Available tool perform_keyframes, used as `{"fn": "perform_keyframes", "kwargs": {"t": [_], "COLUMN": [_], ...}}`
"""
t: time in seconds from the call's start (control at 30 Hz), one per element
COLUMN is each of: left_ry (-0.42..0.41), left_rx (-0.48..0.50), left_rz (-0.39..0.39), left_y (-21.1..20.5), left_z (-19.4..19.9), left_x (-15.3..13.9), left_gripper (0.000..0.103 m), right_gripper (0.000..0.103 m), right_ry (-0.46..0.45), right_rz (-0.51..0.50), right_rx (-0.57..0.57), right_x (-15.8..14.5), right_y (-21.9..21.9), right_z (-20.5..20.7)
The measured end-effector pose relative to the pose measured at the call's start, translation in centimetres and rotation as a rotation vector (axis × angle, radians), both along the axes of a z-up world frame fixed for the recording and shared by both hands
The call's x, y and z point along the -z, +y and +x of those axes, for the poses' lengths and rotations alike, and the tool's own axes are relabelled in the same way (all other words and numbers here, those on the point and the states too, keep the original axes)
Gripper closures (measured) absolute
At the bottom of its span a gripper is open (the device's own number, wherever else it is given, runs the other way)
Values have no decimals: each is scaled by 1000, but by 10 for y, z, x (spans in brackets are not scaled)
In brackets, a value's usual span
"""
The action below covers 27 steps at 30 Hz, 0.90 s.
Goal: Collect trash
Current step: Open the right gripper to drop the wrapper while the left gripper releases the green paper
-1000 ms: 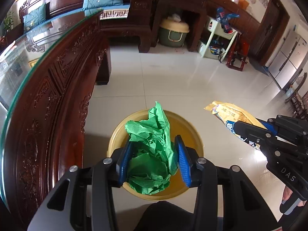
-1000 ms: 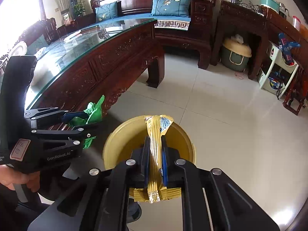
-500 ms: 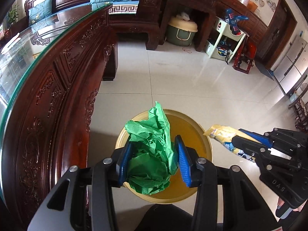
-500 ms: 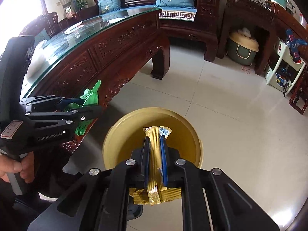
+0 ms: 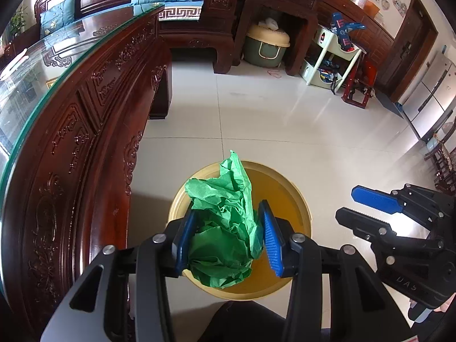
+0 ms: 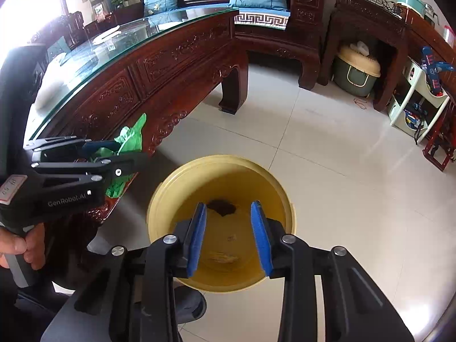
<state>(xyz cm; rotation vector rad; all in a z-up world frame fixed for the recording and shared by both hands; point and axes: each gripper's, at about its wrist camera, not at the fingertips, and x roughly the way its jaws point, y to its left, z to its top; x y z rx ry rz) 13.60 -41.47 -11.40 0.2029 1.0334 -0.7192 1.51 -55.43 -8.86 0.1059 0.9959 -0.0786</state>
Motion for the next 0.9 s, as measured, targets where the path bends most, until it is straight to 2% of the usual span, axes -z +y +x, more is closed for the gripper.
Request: {"fn": "perform_keyframes", "kwargs": {"t": [0.77, 0.9], "left_ry": [20, 20], "left_rx": [101, 111], "left_rz": [25, 33], "left_y": [-44, -51], "left_z": [-20, -21], "left_x": [15, 18], "left_gripper": [59, 56], "right_gripper": [70, 70], "right_ry": [-11, -5], "right_rz": [9, 8], "right_rx": [48, 56], "right_x": [0, 3], "right_y": [-24, -28], "right_z": [-18, -19]}}
